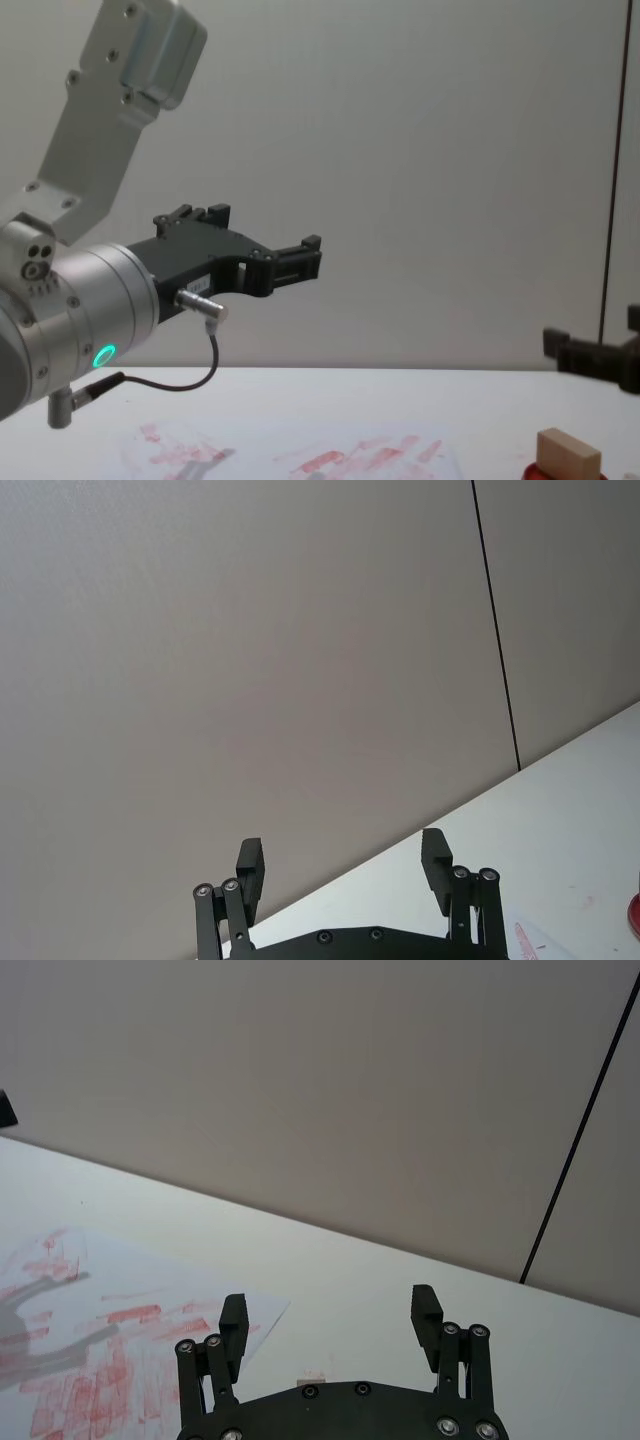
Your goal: Use the one hand to pick up the stamp and affix it onto the A4 paper.
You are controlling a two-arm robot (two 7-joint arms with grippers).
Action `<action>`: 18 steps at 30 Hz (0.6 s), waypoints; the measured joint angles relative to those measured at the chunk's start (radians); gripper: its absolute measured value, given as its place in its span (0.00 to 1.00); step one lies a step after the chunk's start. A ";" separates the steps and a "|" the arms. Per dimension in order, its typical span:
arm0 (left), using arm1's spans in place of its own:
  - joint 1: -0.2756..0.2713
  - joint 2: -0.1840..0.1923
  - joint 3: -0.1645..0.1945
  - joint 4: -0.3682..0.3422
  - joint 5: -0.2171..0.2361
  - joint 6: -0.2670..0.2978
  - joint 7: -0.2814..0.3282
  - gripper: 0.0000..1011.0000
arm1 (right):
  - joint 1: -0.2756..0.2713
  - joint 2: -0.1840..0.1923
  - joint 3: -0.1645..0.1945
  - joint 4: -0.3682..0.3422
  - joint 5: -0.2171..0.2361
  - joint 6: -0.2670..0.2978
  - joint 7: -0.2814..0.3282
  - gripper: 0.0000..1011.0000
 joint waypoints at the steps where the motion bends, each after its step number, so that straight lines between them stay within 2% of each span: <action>1: 0.000 0.000 0.000 0.000 0.000 0.000 0.000 0.99 | 0.003 0.001 0.000 0.011 -0.003 0.003 0.008 0.99; 18: 0.000 0.000 0.000 0.000 0.000 0.000 0.000 0.99 | 0.032 -0.006 -0.012 0.099 -0.046 0.049 0.081 0.99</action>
